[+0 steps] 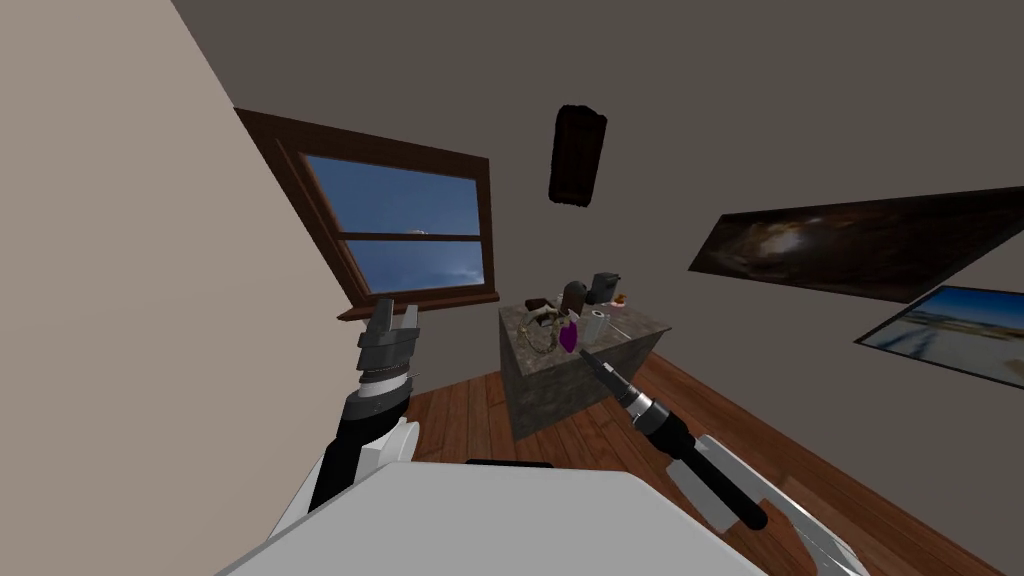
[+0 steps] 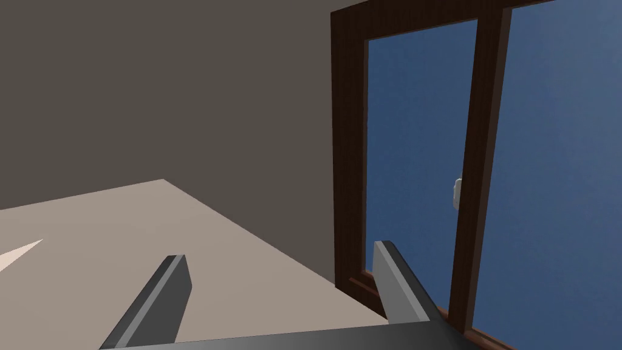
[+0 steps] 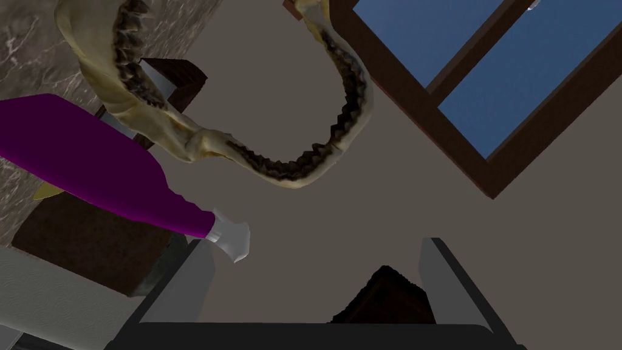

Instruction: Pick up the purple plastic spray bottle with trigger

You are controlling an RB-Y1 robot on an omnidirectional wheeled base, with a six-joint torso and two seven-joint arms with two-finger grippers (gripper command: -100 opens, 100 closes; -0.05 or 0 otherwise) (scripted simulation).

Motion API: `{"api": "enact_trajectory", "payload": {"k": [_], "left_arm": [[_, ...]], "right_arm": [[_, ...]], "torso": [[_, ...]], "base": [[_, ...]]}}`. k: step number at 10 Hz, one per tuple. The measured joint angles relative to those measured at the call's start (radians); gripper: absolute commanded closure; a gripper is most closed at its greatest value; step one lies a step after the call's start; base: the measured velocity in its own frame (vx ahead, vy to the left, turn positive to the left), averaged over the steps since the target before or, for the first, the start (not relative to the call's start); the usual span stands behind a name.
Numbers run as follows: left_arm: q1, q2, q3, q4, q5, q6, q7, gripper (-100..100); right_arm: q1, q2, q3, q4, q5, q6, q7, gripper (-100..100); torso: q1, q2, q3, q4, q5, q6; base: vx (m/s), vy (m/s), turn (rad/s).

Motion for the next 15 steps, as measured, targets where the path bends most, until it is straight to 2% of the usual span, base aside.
{"api": "enact_trajectory", "payload": {"k": [7,8,10,12,14,15], "left_arm": [[0.0,0.0,0.0,0.0,0.0,0.0,0.0,0],[0.0,0.0,0.0,0.0,0.0,0.0,0.0,0],[0.0,0.0,0.0,0.0,0.0,0.0,0.0,0],[0.0,0.0,0.0,0.0,0.0,0.0,0.0,0],[0.0,0.0,0.0,0.0,0.0,0.0,0.0,0],[0.0,0.0,0.0,0.0,0.0,0.0,0.0,0]], "right_arm": [[-0.006,-0.167,0.003,0.095,0.025,0.042,-0.03,-100],[-0.013,-0.198,0.007,0.119,0.031,0.05,-0.037,-100],[-0.003,-0.252,0.007,0.151,0.044,0.066,-0.046,-100],[-0.004,-0.316,0.01,0.21,0.059,0.077,-0.06,-100],[0.006,-0.368,0.011,0.222,0.072,0.104,-0.068,-100],[-0.001,-0.399,0.016,0.266,0.081,0.105,-0.075,-100]], "torso": [[0.0,-0.001,0.0,0.0,0.0,0.001],[0.0,-0.001,0.0,0.0,0.0,0.0],[0.001,-0.001,0.0,0.0,0.0,0.001],[0.001,-0.001,-0.001,0.0,0.0,0.0],[0.001,-0.001,-0.001,0.0,0.0,0.0],[0.002,-0.002,-0.001,0.0,0.0,0.0]], "base": [[-0.001,0.033,0.094],[0.01,0.065,0.184],[0.007,0.042,0.092],[0.015,0.043,0.118],[0.02,0.054,0.141],[0.018,0.045,0.067]]}}
